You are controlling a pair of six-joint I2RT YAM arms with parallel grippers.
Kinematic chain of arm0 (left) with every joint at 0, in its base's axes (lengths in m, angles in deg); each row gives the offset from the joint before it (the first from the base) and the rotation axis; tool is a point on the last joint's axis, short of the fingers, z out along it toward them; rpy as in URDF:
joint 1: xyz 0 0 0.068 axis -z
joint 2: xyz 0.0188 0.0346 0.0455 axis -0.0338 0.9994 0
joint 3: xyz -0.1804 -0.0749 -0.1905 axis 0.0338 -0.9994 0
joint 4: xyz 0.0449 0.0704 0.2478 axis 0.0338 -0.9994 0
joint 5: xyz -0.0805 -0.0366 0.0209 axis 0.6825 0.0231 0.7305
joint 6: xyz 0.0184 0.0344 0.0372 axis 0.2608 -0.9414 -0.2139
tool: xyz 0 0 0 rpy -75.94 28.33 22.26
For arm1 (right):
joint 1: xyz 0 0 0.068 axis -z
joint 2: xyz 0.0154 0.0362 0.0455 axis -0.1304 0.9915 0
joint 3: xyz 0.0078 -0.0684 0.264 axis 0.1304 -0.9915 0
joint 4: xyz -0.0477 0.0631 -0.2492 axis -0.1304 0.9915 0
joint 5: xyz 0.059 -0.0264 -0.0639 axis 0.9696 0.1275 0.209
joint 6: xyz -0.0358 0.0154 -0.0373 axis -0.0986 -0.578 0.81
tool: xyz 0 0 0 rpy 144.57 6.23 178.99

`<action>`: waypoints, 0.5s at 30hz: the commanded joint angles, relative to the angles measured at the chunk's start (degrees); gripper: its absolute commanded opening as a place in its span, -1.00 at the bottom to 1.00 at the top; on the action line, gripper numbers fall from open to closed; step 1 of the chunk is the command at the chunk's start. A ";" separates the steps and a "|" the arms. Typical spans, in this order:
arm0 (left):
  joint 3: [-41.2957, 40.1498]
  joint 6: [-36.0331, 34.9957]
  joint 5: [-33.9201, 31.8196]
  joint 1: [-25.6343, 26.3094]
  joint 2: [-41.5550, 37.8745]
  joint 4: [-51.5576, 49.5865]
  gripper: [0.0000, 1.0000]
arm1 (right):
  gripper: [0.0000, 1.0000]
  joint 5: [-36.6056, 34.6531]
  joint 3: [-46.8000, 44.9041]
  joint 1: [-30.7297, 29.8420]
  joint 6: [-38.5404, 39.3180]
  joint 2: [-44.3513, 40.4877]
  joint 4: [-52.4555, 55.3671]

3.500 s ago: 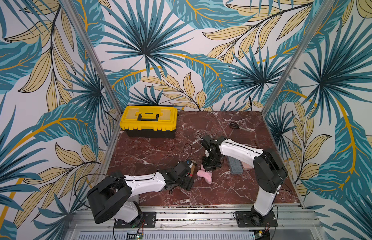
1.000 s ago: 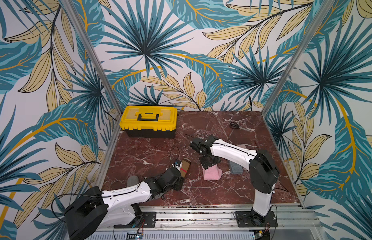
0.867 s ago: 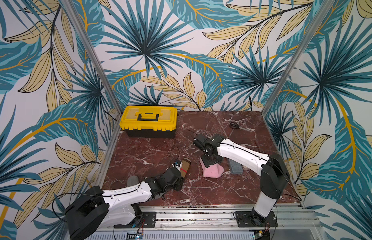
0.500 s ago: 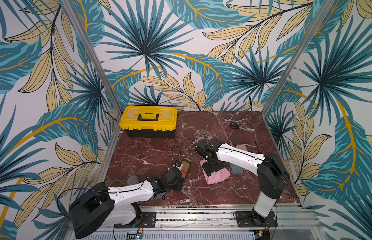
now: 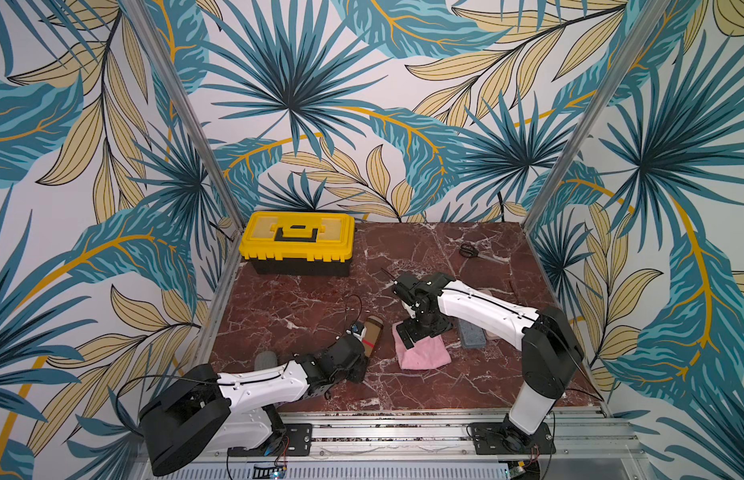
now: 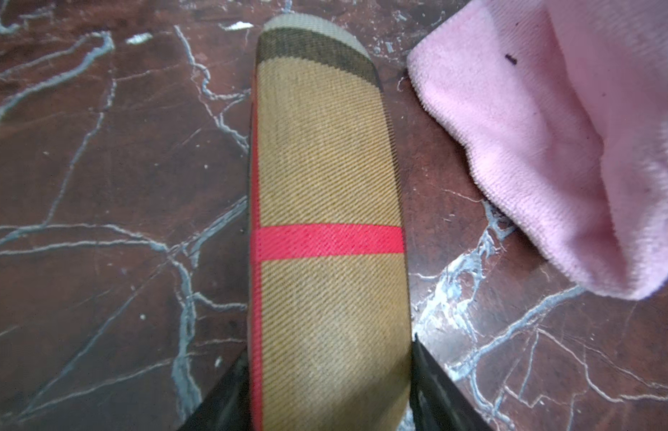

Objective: Wipe the eyeglass case
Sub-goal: Adjust the cleaning item at the center of the board.

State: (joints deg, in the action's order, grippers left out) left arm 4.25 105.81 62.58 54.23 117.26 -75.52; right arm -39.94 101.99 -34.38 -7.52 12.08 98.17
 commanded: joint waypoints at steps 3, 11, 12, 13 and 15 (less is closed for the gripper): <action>-0.10 -1.00 0.70 -0.26 1.28 2.56 -0.30 | 0.99 -8.66 -0.12 0.07 -0.86 5.19 2.36; 0.47 -1.18 1.26 -0.31 0.39 0.58 -0.30 | 0.91 4.83 -2.77 1.04 -3.88 9.28 -8.64; 0.38 -1.10 1.24 -0.33 0.20 0.49 -0.30 | 0.88 6.62 -3.99 1.26 -4.25 9.71 -9.48; 0.21 -1.09 1.33 -0.34 0.06 0.52 -0.30 | 0.85 8.88 -5.64 1.52 -5.13 10.05 -10.58; 0.03 -1.00 1.38 -0.38 -0.03 0.85 -0.30 | 0.78 11.73 -8.57 2.16 -7.35 10.93 -12.46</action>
State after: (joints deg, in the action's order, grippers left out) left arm 4.28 105.18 63.41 54.08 118.31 -74.88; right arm -34.63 97.20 -33.02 -11.35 20.71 88.29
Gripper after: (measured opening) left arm 0.601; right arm 0.893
